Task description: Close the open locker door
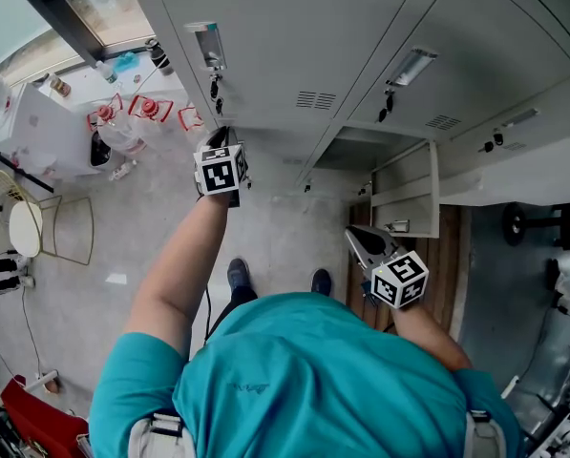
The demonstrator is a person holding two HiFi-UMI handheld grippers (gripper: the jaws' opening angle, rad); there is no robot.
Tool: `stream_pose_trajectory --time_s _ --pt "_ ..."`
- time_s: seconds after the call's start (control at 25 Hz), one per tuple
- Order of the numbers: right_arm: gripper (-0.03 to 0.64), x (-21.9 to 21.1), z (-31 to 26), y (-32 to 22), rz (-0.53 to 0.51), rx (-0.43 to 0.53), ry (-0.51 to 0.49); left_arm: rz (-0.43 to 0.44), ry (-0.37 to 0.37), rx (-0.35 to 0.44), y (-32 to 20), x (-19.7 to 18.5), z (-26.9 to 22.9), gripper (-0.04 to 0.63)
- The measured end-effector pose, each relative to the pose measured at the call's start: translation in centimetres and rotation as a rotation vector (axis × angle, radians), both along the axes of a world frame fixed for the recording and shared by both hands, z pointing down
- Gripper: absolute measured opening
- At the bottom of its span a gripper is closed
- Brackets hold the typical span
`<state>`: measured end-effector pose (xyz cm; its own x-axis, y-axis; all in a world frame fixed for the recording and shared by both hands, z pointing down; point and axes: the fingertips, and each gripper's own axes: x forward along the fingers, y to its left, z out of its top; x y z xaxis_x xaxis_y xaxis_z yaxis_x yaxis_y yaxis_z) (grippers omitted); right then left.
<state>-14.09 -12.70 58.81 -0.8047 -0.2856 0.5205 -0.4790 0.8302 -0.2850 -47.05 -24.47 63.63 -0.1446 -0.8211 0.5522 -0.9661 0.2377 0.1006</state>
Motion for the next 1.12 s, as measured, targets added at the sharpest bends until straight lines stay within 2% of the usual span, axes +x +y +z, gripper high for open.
stream_pose_trajectory --time_s 0.32,0.44,0.6,0.72,0.88,1.12 --pt "-0.002 -0.1 -1.3 0.2 -0.008 0.028 -0.016 0.075 0.043 0.015 3.6 2.9 -0.4 0.011" --pt "-0.002 -0.5 -1.6 0.2 -0.014 0.033 -0.03 0.129 0.116 0.071 6.4 4.9 -1.3 0.011" --pt "-0.002 -1.1 -2.2 0.2 -0.02 0.035 -0.048 0.203 0.251 0.176 11.8 8.1 -2.4 0.005" --pt "-0.002 -1.4 -2.7 0.1 -0.029 0.045 -0.058 0.244 0.336 0.184 15.5 9.8 -2.2 0.003" --pt "-0.002 -1.7 -3.0 0.0 -0.038 0.054 -0.064 0.251 0.33 0.162 17.8 9.8 -1.9 0.003" --pt "-0.002 -1.9 -3.2 0.3 -0.026 0.053 -0.072 0.277 0.294 0.157 18.1 10.5 -2.9 0.003"
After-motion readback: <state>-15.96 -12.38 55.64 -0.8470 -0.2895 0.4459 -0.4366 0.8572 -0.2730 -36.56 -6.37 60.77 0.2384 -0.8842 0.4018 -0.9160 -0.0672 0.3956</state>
